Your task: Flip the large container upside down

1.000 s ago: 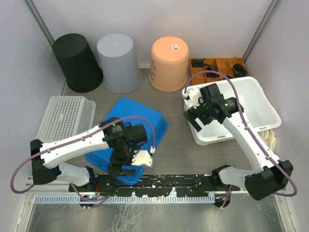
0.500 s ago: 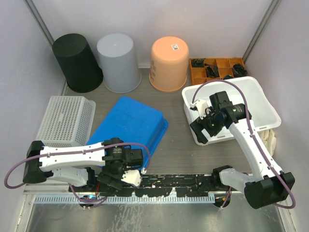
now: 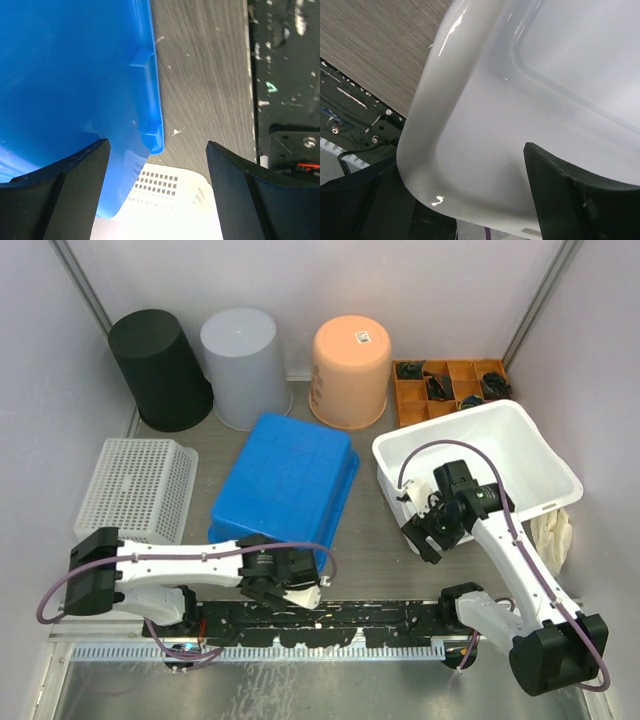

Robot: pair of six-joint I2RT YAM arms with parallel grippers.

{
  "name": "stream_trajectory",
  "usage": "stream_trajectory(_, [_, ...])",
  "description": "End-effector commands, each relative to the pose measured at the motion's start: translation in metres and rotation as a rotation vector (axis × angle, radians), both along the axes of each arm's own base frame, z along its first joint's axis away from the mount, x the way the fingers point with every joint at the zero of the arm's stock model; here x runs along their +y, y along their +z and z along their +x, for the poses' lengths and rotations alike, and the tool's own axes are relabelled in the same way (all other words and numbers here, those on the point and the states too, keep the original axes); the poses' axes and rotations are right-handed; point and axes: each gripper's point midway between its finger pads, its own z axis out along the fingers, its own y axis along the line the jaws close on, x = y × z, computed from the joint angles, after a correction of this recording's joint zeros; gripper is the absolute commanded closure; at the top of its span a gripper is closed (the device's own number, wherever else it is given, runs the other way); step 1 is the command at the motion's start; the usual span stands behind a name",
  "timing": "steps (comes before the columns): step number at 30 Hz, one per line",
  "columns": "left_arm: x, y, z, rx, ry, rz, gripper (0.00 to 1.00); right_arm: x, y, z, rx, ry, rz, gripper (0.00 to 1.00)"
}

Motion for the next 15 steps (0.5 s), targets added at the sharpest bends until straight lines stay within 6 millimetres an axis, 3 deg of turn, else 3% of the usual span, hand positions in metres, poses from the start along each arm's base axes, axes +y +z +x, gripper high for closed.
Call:
stream_trajectory(1, [-0.033, 0.01, 0.031, -0.096, 0.043, -0.107, 0.2, 0.001, 0.01, 0.022, -0.133, -0.004, -0.01, 0.2])
stream_trajectory(2, [-0.035, 0.012, 0.032, -0.088, 0.06, -0.118, 0.2, 0.001, 0.011, 0.022, -0.137, 0.004, -0.012, 0.25])
stream_trajectory(5, [-0.046, 0.024, 0.042, -0.086, 0.115, -0.171, 0.19, -0.001, 0.011, 0.026, -0.148, 0.026, -0.031, 0.54])
stream_trajectory(6, [-0.048, 0.028, 0.045, -0.075, 0.141, -0.19, 0.2, 0.0, 0.009, 0.025, -0.143, 0.041, -0.026, 0.69])
stream_trajectory(7, [-0.049, 0.031, 0.047, -0.055, 0.174, -0.21, 0.2, 0.0, 0.009, 0.025, -0.138, 0.049, -0.027, 0.92])
stream_trajectory(8, [-0.05, 0.034, 0.049, -0.027, 0.21, -0.234, 0.2, 0.001, 0.009, 0.026, -0.138, 0.058, -0.024, 0.98])
stream_trajectory(11, [-0.052, 0.04, 0.049, 0.065, 0.307, -0.3, 0.2, 0.019, 0.027, 0.029, -0.141, 0.111, 0.066, 0.99])
stream_trajectory(13, [-0.054, 0.044, 0.046, 0.112, 0.33, -0.334, 0.2, 0.04, 0.057, 0.024, -0.12, 0.175, 0.179, 0.99])
stream_trajectory(15, [-0.054, 0.052, 0.044, 0.158, 0.351, -0.361, 0.2, 0.067, 0.098, 0.022, -0.13, 0.25, 0.327, 0.99])
